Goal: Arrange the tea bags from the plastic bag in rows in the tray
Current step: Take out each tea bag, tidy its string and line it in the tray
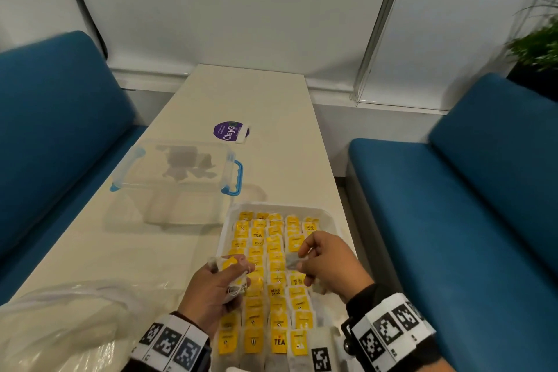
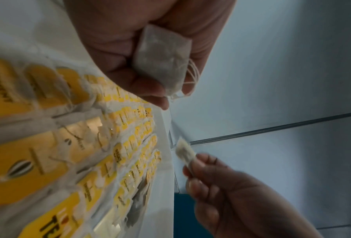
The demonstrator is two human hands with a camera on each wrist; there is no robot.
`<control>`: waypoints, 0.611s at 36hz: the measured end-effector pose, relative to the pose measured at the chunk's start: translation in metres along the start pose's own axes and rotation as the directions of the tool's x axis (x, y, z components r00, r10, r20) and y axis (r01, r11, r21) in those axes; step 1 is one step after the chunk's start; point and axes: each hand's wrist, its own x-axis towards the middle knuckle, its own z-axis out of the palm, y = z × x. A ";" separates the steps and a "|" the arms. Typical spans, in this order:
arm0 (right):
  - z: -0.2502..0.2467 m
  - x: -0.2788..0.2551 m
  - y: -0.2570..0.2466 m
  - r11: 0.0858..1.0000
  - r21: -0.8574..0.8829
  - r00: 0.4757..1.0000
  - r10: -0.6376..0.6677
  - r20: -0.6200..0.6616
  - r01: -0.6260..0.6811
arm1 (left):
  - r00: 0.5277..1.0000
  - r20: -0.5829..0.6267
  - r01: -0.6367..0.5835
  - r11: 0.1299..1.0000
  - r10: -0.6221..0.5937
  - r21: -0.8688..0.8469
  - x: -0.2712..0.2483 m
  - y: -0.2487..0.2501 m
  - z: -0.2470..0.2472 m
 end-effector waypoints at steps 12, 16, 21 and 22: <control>-0.012 0.011 0.018 0.835 -0.518 0.977 0.215 0.001 -0.183 | 0.998 0.015 0.069 0.995 -0.068 -0.078 -0.002 0.003 -0.007; -0.005 0.016 0.020 0.782 -0.596 0.966 0.257 0.039 -0.184 | 0.998 0.017 0.066 0.996 -0.065 -0.056 -0.003 0.003 -0.006; -0.004 0.018 0.024 0.783 -0.586 0.962 0.273 0.024 -0.208 | 0.998 0.021 0.067 0.996 -0.066 -0.051 -0.002 0.002 -0.006; -0.004 0.018 0.025 0.777 -0.592 0.960 0.279 0.015 -0.217 | 0.998 0.024 0.066 0.997 -0.065 -0.048 -0.002 0.002 -0.006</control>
